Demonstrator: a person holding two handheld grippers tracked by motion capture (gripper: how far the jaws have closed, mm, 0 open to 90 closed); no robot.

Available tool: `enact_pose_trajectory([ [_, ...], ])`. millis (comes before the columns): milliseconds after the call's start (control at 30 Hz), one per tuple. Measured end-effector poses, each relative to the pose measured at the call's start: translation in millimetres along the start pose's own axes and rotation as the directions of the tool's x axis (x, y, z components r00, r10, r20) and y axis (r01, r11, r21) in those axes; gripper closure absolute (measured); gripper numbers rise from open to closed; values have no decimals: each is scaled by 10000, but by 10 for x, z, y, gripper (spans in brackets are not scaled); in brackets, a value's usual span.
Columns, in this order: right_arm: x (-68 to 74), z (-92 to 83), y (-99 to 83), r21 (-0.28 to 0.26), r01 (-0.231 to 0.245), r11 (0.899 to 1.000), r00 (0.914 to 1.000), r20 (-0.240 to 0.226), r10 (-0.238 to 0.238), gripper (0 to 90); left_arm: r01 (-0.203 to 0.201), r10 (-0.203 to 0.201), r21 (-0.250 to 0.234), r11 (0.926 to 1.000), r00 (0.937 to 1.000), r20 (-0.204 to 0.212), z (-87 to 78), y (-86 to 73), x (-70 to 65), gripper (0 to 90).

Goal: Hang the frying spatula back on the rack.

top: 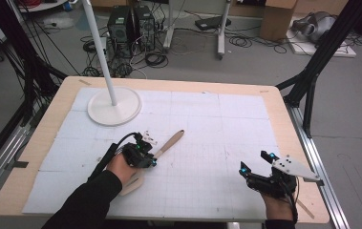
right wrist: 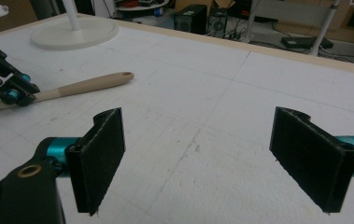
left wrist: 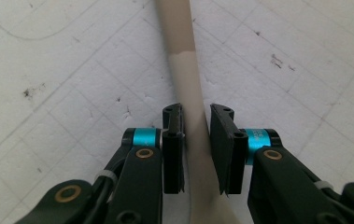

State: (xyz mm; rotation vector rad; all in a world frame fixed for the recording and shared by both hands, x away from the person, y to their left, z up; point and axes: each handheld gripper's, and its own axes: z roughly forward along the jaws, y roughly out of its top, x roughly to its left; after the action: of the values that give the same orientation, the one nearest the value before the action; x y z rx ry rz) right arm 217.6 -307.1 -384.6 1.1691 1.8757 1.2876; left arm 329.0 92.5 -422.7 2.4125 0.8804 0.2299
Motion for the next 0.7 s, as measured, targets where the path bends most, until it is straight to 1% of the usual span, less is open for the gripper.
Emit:
enact_pose_trajectory([
  [67, 0, 1, -1, 5, 0, 10000, 10000, -5, 0, 170, -80, 80, 32, 10000, 9999, -72, -2, 0, -9, 751],
  [100, -2, 2, -2, 19, 8, 10000, 10000, -20, -7, 170, -183, 184, 40, 9998, 9997, -172, -3, -1, -19, 753],
  [200, -1, 2, -1, 23, 4, 10000, 10000, -30, -3, 170, -94, 94, -30, 10000, 9998, -156, -2, -4, -28, 766],
  [267, 3, 1, 0, 19, 10, 10000, 10000, -50, -10, 170, -39, 37, -72, 10000, 9998, -219, -5, -7, -39, 777],
  [333, 0, 2, -1, 8, -17, 10000, 10000, -50, 18, 170, -92, 91, -54, 9999, 9996, -279, -10, -7, -44, 778],
  [400, -2, 5, -5, 34, -47, 10000, 10000, -26, 47, 170, -24, 20, -105, 9999, 9995, -327, -13, -14, -53, 778],
  [500, -6, 10, -4, 27, 55, 10000, 10000, -20, -55, 170, 103, -112, -280, 9996, 9994, -324, -31, -37, -27, 779],
  [633, -4, 9, -5, 34, 22, 10000, 10000, -6, -22, 170, 374, -385, -654, 9972, 9991, -162, -95, -55, 6, 779],
  [667, -4, 9, -5, 34, 22, 10000, 10000, -6, -22, 170, 374, -385, -654, 9972, 9991, -162, -95, -55, 6, 779],
  [700, 1, 8, -6, 67, -14, 10000, 10000, -19, 14, 170, 400, -415, -874, 9954, 9990, -152, -146, -64, 15, 779],
])
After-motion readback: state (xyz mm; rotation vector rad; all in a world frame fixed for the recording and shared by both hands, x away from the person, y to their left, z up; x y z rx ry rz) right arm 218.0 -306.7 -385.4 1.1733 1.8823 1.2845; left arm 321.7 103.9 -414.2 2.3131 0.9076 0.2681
